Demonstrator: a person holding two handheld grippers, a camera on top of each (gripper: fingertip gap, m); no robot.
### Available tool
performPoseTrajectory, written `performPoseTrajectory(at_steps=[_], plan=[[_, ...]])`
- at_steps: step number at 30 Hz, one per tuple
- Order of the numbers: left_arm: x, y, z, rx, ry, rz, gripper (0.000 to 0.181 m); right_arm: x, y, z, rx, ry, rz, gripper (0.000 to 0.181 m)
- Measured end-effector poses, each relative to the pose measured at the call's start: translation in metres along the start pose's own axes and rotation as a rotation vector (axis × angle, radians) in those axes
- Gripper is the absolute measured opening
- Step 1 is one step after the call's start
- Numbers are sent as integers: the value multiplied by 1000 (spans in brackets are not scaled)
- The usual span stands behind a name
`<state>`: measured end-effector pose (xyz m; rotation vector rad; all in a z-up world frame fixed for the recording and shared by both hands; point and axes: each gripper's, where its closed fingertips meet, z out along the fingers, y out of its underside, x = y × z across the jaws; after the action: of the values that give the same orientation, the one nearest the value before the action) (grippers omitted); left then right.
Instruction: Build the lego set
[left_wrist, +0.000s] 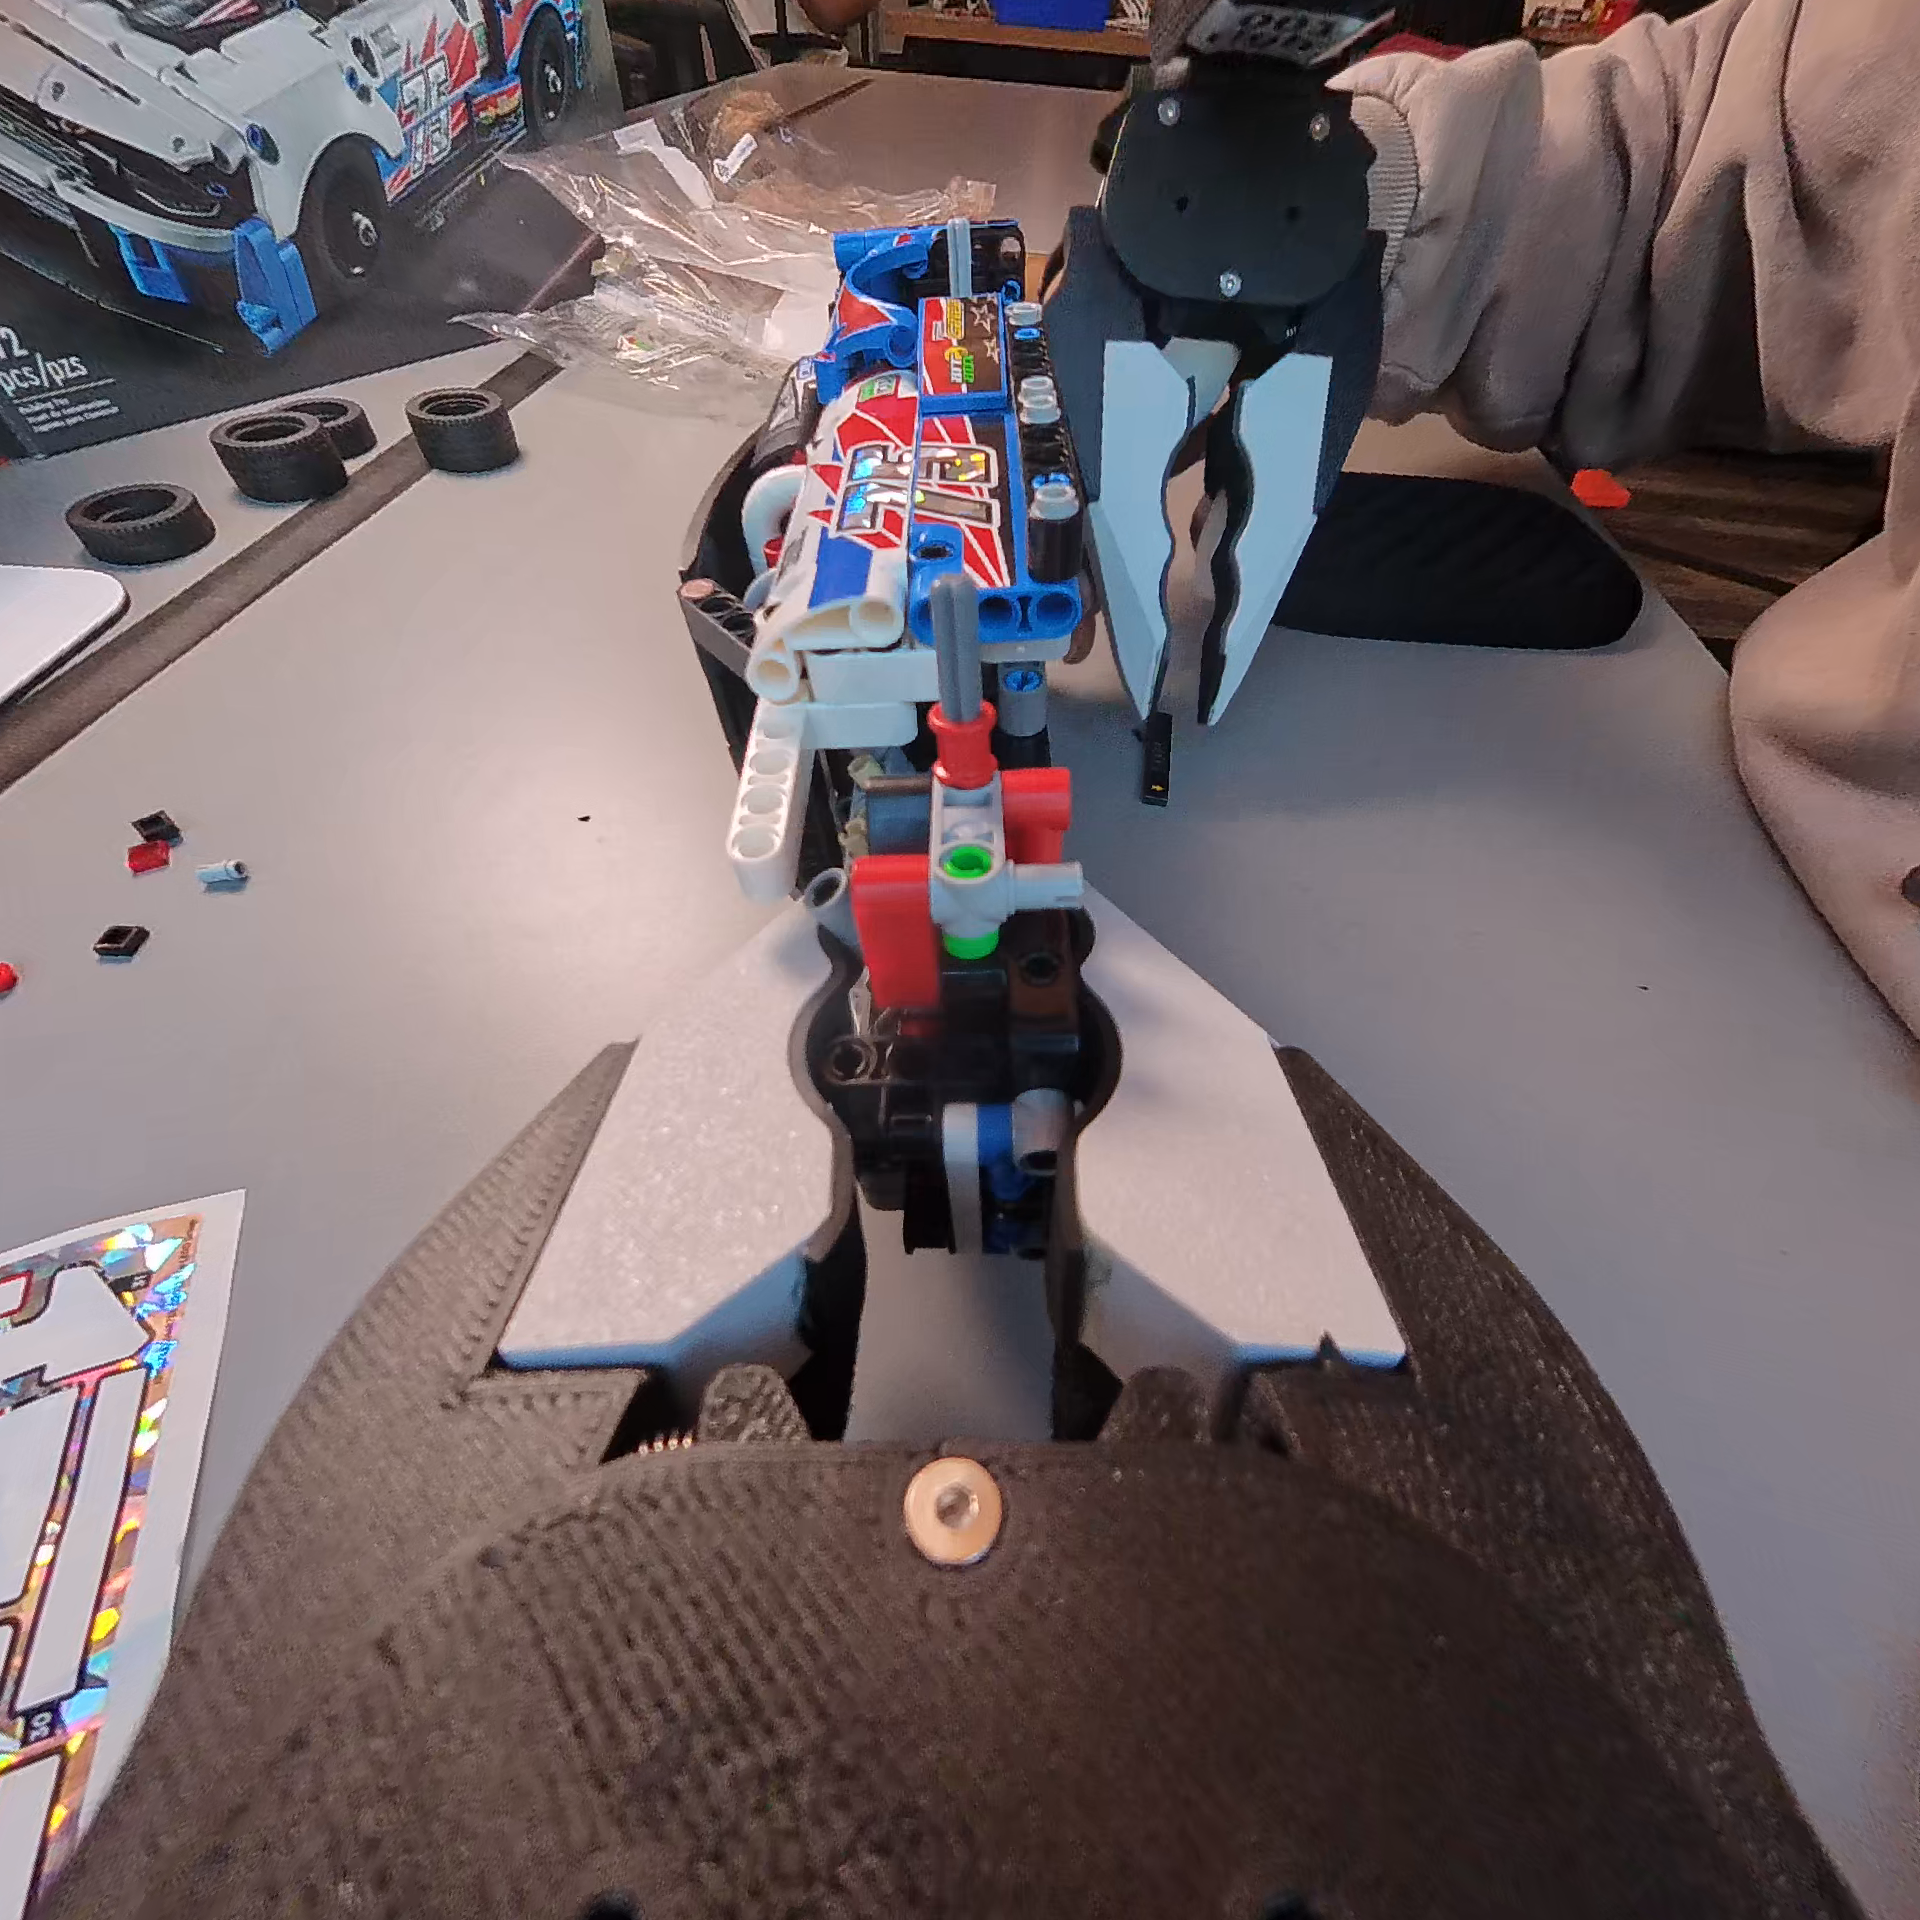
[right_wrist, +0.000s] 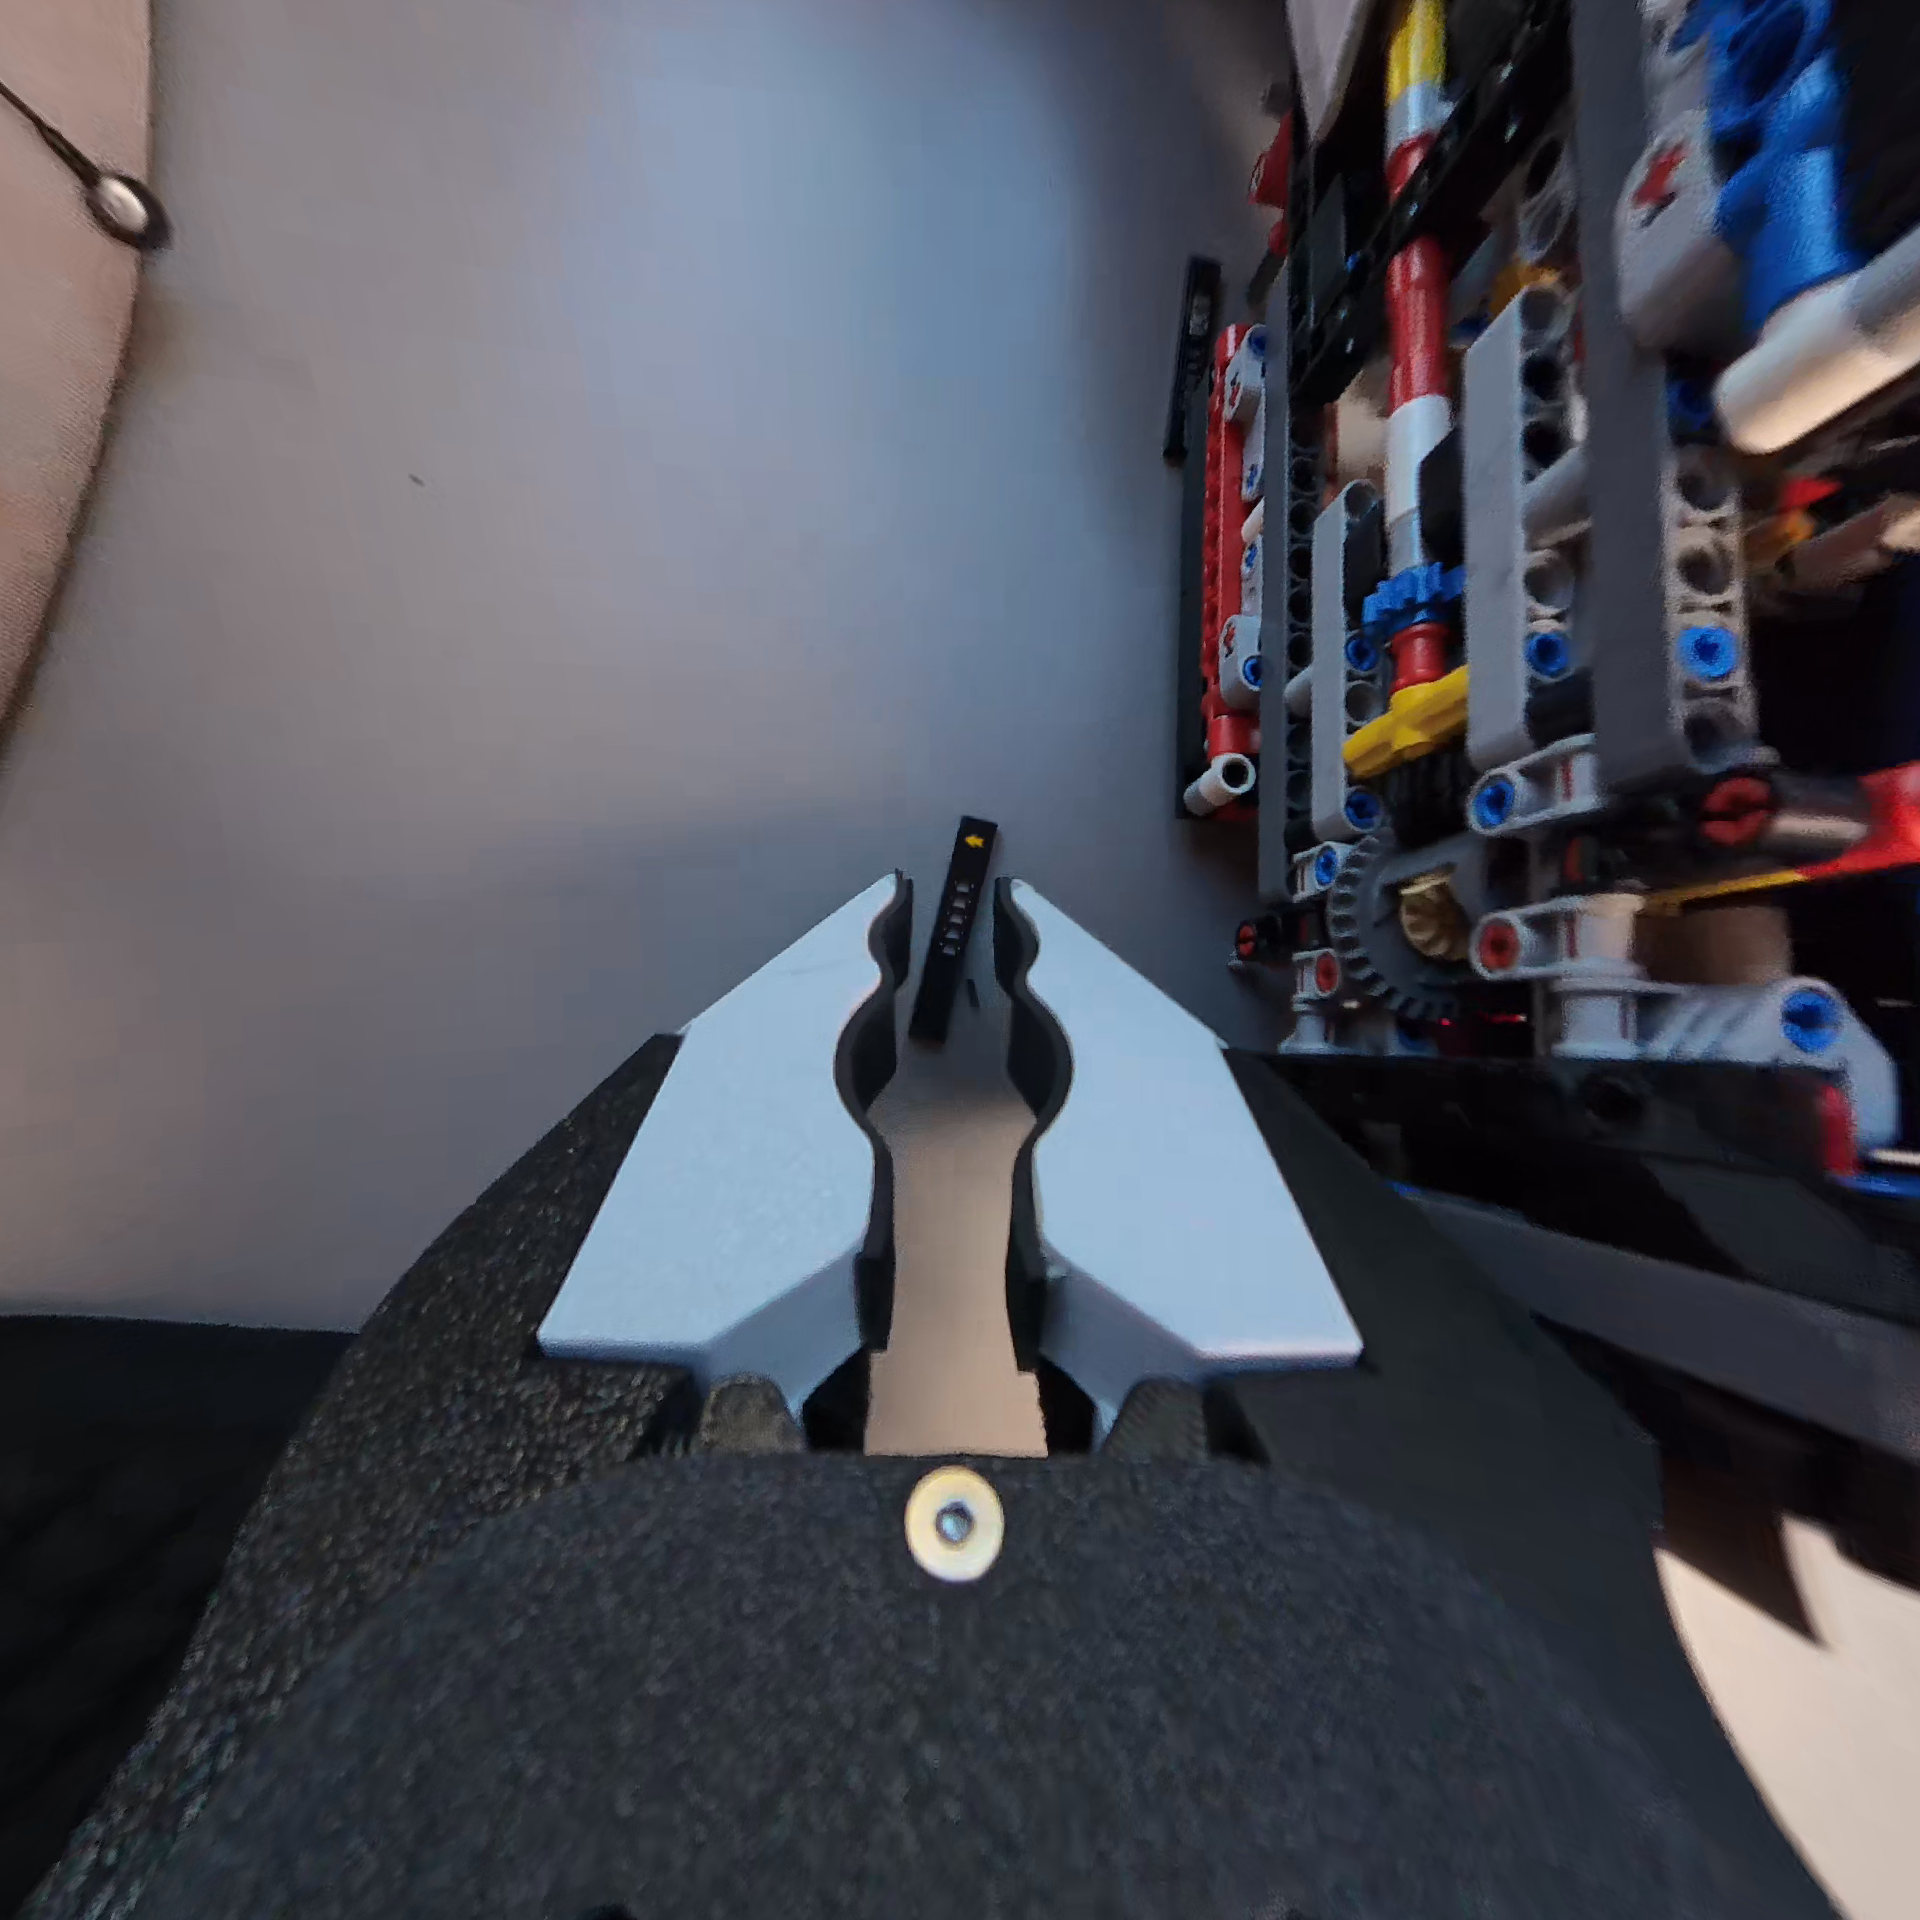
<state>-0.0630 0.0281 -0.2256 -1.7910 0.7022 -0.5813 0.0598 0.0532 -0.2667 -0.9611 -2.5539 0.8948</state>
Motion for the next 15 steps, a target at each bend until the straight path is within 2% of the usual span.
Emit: performPoseTrajectory(at_steps=[5, 6, 8, 11, 15], plan=[[1, 0, 0, 0, -1, 6, 34, -8, -43, -36, 189, 9, -3, 18], [1, 0, 0, 0, 0, 7, 34, -8, -53, -46, 236, 20, -6, 16], [1, 0, 0, 0, 0, 9, 34, -6, -73, -67, 320, 48, -16, 0], [2, 0, 0, -1, -1, 16, 34, -4, -96, -97, 438, 59, -21, 0], [3, 0, 0, -1, -1, 24, 34, 18, -113, -128, 534, 163, -10, 2]])
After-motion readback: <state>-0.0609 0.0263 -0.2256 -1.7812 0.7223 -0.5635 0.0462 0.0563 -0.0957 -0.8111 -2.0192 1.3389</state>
